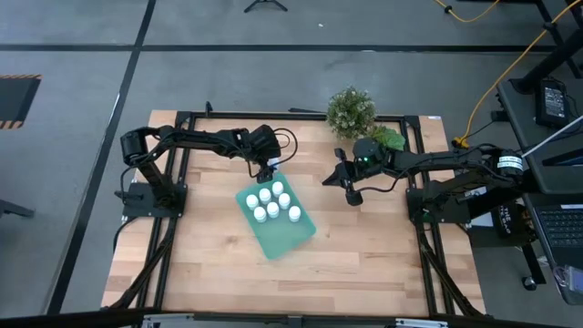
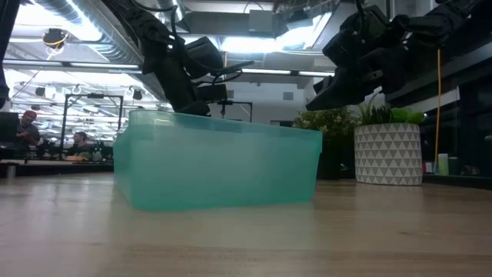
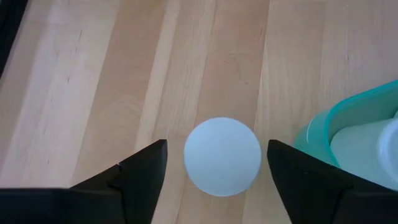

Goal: Pick and place pill bottles into a basket
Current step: Put the white medicine bottle into the green bin

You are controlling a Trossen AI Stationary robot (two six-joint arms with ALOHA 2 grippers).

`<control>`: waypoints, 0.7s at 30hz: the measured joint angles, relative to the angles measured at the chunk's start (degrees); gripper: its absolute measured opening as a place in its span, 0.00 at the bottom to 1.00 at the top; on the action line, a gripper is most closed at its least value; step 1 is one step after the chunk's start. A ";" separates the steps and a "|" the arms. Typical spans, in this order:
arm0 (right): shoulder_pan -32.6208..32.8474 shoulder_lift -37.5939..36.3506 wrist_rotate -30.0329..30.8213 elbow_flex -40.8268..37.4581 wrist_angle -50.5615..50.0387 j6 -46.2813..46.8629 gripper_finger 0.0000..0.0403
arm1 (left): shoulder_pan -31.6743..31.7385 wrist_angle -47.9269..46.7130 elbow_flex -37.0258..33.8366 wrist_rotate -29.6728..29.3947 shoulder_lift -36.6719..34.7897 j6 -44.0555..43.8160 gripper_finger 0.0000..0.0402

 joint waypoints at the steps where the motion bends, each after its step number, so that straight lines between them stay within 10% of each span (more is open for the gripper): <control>1: 0.00 0.00 0.00 0.00 0.00 0.00 0.04 | 0.00 -0.01 0.00 0.00 0.00 0.00 0.67; 21: 0.00 0.00 0.00 0.00 -0.57 -0.01 0.04 | -0.02 -0.48 0.02 0.09 -0.32 2.48 0.39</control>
